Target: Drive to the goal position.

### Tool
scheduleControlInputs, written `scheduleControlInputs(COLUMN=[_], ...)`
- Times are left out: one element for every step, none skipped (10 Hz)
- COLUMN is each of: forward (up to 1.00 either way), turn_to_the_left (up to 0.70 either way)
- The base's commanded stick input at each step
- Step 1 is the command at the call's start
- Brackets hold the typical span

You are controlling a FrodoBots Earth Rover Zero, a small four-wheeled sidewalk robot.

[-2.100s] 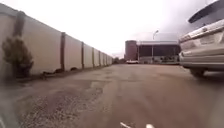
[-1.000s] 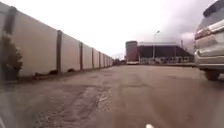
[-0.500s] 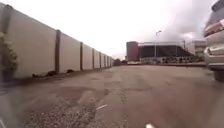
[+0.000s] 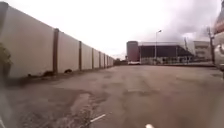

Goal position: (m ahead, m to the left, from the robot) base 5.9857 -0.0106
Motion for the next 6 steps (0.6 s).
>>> scheduleControlInputs(forward=[0.60,0.60,0.60,0.60,0.60,0.60], turn_to_the_left=[0.00,0.00,-0.02,-0.13,-0.15,-0.15])
